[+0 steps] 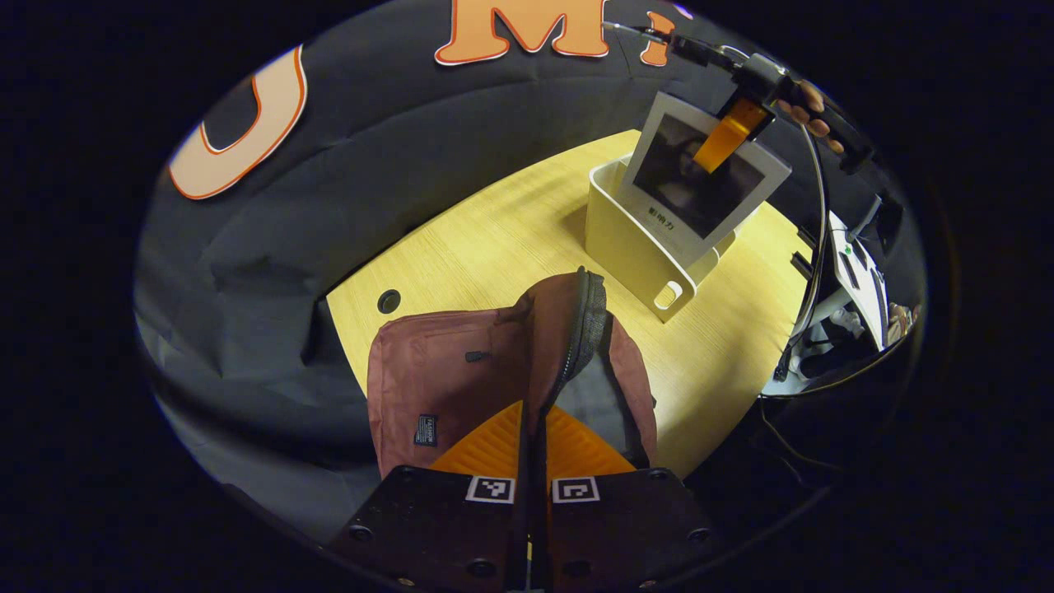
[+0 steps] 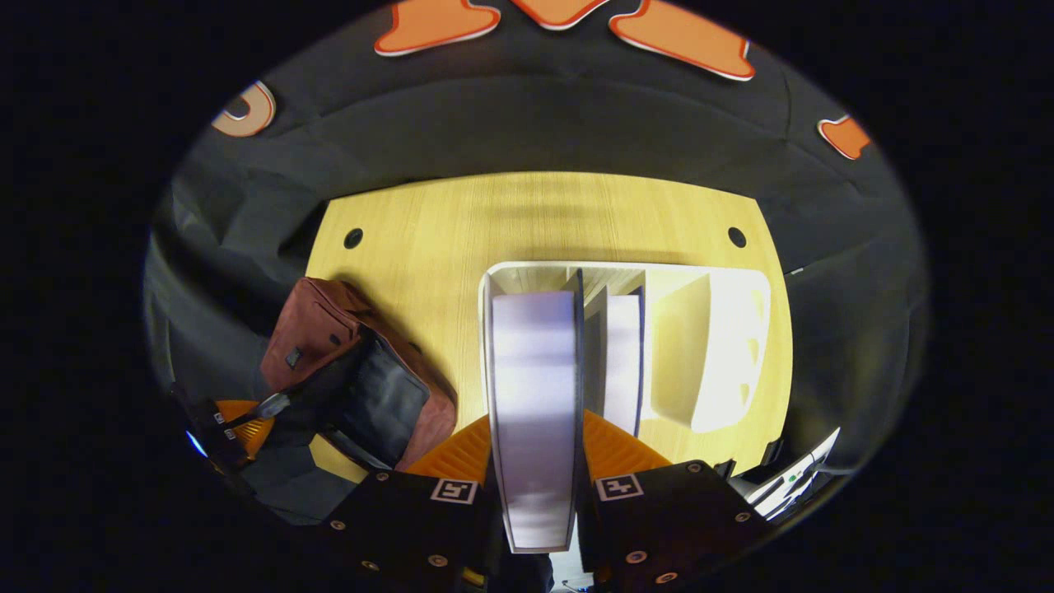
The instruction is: Open the schoolbag, grab two books from the bookshelf and put them into the schoolbag.
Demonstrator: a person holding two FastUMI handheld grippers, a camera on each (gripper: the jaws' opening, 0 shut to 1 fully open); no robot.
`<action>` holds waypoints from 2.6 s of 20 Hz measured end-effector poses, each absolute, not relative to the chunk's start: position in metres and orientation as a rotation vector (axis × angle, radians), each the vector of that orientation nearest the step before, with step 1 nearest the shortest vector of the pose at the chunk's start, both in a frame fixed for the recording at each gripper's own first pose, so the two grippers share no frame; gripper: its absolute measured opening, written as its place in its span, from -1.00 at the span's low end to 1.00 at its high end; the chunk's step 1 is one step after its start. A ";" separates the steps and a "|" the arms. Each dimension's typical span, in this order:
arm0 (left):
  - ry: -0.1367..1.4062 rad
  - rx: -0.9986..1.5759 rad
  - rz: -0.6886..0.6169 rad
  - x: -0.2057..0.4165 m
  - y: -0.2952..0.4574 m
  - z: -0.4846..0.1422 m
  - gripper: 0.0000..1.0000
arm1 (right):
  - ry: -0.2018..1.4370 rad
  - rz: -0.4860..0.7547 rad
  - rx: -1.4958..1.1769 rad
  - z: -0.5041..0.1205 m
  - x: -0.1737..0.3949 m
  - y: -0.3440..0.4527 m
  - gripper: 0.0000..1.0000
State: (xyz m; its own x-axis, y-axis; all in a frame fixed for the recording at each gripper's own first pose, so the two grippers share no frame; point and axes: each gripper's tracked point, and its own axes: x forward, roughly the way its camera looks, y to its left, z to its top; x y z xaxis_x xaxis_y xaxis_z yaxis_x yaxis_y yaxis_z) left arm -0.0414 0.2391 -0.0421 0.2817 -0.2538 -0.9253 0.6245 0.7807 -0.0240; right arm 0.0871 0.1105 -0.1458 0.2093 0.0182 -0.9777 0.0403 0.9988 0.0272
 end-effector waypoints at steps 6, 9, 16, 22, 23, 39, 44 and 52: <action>1.133 0.381 -0.618 -0.043 0.240 -0.041 -0.95 | 1.252 0.027 0.187 -0.087 0.061 0.120 -0.26; 1.130 0.378 -0.620 -0.044 0.240 -0.041 -0.95 | 1.200 0.059 0.243 -0.073 0.049 0.130 -0.26; 1.123 0.352 -0.613 -0.043 0.238 -0.041 -0.95 | 1.176 0.131 0.433 -0.102 0.025 0.179 -0.28; 1.119 0.340 -0.618 -0.043 0.234 -0.040 -0.95 | 1.167 0.192 0.559 -0.137 0.008 0.215 -0.30; 1.118 0.337 -0.615 -0.044 0.235 -0.040 -0.95 | 1.166 0.201 0.583 -0.142 0.007 0.222 -0.30; 1.086 0.312 -0.644 -0.041 0.229 -0.042 -0.95 | 1.082 0.291 0.878 -0.242 0.003 0.330 -0.31; 1.075 0.317 -0.670 -0.042 0.223 -0.043 -0.95 | 1.061 0.304 0.927 -0.264 0.004 0.351 -0.30; 1.063 0.285 -0.701 -0.044 0.217 -0.043 -0.95 | 1.037 0.269 1.022 -0.304 0.023 0.394 -0.31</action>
State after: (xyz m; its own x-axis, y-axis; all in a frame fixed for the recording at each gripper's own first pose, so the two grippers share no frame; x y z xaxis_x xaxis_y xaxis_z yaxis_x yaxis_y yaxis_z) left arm -0.0444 0.2166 -0.0431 0.2981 -0.3871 -0.8725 0.6490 0.7525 -0.1121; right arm 0.0231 0.3938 -0.3041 0.5240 0.6205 -0.5835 0.2588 0.5366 0.8031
